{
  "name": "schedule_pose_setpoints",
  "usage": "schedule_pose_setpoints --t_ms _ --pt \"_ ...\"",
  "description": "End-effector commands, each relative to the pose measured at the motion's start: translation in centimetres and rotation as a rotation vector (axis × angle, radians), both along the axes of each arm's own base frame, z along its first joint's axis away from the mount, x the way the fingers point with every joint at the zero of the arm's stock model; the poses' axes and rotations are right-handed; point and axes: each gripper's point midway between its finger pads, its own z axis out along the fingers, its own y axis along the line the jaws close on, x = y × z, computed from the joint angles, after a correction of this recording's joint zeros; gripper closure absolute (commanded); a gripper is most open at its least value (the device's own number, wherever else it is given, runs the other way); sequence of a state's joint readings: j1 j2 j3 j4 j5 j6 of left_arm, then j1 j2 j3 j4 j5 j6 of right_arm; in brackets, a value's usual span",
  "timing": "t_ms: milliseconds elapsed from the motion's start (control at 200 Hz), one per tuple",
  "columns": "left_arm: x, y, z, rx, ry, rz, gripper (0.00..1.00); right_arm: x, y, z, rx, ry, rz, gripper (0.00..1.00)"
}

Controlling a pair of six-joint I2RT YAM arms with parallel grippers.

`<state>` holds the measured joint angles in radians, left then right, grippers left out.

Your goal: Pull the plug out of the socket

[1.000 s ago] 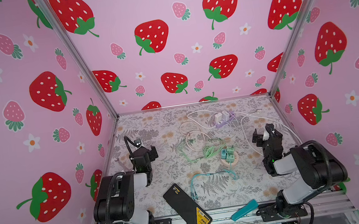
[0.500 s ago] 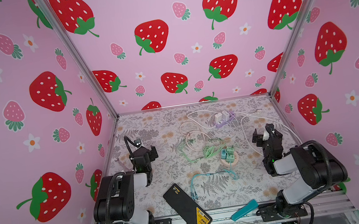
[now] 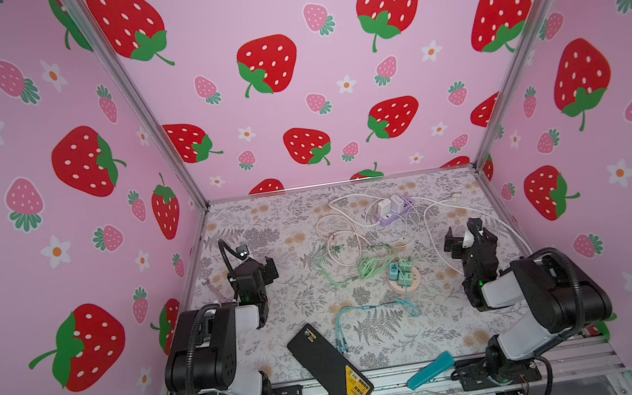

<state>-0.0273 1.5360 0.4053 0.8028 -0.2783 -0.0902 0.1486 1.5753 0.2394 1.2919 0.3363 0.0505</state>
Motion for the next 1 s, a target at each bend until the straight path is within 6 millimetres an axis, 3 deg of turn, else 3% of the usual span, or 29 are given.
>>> schedule_pose_setpoints --t_ms 0,395,586,766,996 --pt "0.7 -0.1 0.6 0.002 -0.017 0.002 0.01 0.2 0.0 0.4 -0.010 -0.013 -0.006 0.00" --pt "0.3 0.3 1.2 0.002 -0.039 0.024 0.01 0.0 0.0 0.5 -0.010 -0.018 -0.006 0.00" --pt "-2.0 1.7 4.4 -0.005 -0.105 0.116 0.01 -2.0 -0.8 2.5 0.012 -0.108 -0.039 0.00" --pt "-3.9 2.2 8.9 -0.054 -0.134 0.165 0.01 -1.9 -1.6 5.0 0.052 -0.088 -0.095 0.00" --pt "-4.9 -0.1 12.9 -0.255 -0.101 0.126 0.01 -1.1 -0.8 9.4 0.312 -0.066 -0.095 0.00"
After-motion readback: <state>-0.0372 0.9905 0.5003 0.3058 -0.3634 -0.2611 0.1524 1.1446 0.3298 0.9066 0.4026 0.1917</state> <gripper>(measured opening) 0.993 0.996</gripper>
